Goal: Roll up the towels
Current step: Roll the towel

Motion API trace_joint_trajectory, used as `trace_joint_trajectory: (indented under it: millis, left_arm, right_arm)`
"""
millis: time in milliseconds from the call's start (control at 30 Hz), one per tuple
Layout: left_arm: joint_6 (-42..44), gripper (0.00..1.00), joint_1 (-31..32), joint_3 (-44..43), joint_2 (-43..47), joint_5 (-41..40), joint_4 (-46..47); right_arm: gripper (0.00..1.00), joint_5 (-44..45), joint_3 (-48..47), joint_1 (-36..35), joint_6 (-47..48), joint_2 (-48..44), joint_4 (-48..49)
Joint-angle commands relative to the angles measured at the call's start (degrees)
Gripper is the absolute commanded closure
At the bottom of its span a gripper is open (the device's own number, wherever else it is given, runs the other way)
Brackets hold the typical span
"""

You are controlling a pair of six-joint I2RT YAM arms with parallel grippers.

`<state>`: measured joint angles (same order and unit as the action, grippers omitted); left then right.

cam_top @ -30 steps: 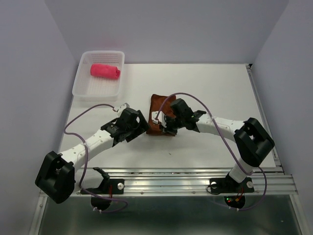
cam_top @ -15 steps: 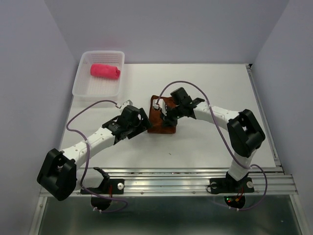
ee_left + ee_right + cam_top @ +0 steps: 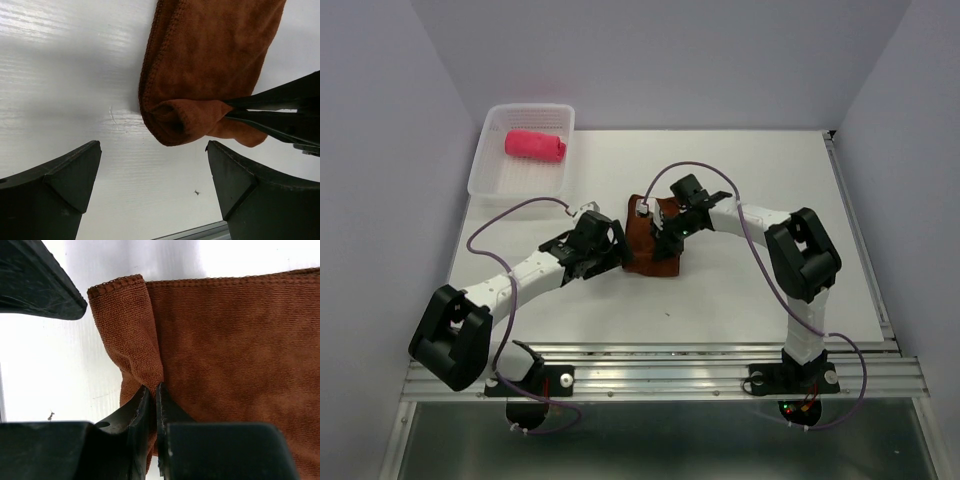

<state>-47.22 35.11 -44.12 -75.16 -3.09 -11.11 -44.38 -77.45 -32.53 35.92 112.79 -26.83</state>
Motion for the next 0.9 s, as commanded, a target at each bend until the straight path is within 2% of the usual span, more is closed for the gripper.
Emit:
trace_joint_trajectory:
  millis: [0, 267, 533, 867]
  left_arm:
    - [3.0, 0.02, -0.7, -1.9, -1.7, 0.8, 2.7]
    - [5.0, 0.02, -1.6, -0.2, -2.8, 2.7, 7.9]
    - [6.4, 0.02, -2.6, -0.2, -7.5, 2.8, 10.1]
    - [6.5, 0.09, -5.3, -2.1, -15.1, 5.6, 12.7]
  right_arm:
    - [0.99, -2.5, -3.7, 1.7, -1.0, 1.6, -0.6]
    - [0.96, -2.8, -4.5, 2.3, -1.2, 4.1, -0.2]
    - [0.95, -3.4, -4.7, 2.8, -2.4, 5.4, 0.9]
    - [0.92, -4.0, -3.8, 3.4, -2.2, 6.0, 2.0]
